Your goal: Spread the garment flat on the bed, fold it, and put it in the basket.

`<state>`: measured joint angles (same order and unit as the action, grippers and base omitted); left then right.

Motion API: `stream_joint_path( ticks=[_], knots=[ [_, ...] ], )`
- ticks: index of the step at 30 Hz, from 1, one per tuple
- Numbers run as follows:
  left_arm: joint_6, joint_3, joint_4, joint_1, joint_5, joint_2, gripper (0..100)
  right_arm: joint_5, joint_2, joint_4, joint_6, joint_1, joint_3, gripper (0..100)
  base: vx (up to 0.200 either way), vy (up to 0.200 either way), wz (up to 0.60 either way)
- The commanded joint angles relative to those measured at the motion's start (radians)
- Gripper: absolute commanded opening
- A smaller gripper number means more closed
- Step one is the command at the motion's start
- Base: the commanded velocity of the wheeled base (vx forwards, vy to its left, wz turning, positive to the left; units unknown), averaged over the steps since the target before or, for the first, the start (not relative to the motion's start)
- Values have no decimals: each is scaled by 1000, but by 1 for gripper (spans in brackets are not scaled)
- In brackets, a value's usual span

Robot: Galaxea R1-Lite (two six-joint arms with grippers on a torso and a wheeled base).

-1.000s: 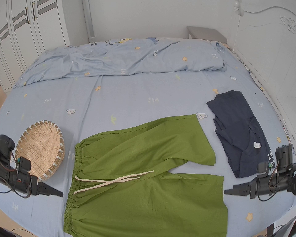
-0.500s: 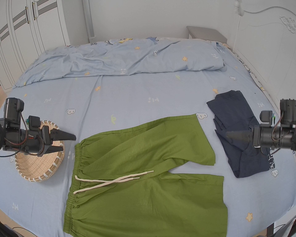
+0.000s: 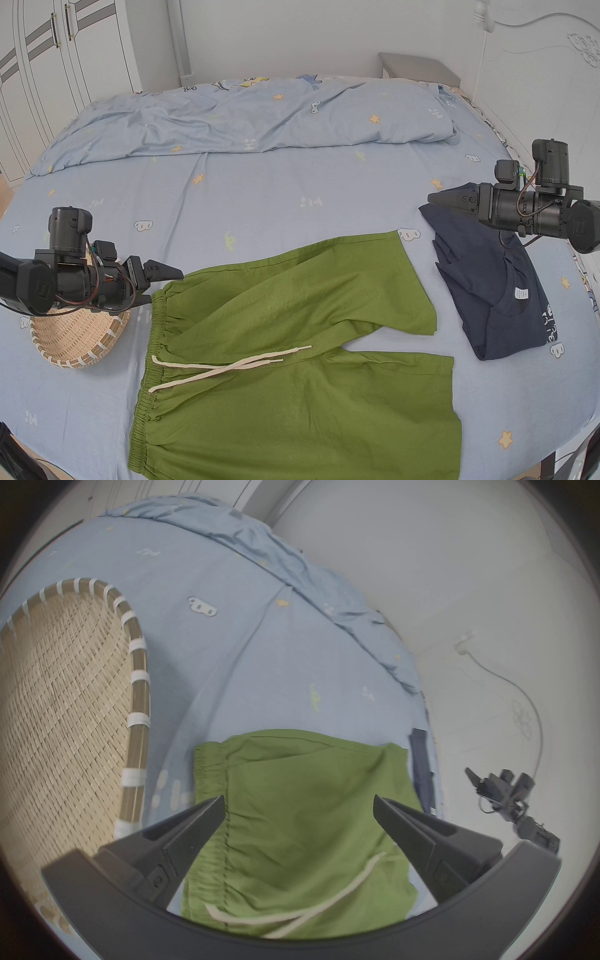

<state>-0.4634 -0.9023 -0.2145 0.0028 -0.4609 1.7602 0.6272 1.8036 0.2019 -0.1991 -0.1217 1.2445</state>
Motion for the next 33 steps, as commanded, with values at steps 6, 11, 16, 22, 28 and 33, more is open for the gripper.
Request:
stream_joint_path(
  ticks=[6, 11, 16, 22, 28, 33],
  knots=[
    [-11, 6, -79, -18, 50, 157, 100, 3, 69, -1, -8, 2, 13, 100, 0, 0, 0],
    [-14, 10, -102, 8, 57, 165, 100, 5, 71, -1, -8, -1, 12, 100, 0, 0, 0],
    [-8, 14, -105, 31, 57, 154, 100, 3, 72, -1, -8, -9, 10, 100, 0, 0, 0],
    [-6, 11, -121, 45, 59, 166, 100, 3, 74, -1, -6, -10, 7, 100, 0, 0, 0],
    [-8, 14, -169, 52, 57, 166, 100, 3, 77, -1, -5, -12, 6, 100, 0, 0, 0],
    [-6, 14, -204, 45, 57, 206, 100, 3, 77, -1, -3, -13, 4, 100, 0, 0, 0]
  ],
)
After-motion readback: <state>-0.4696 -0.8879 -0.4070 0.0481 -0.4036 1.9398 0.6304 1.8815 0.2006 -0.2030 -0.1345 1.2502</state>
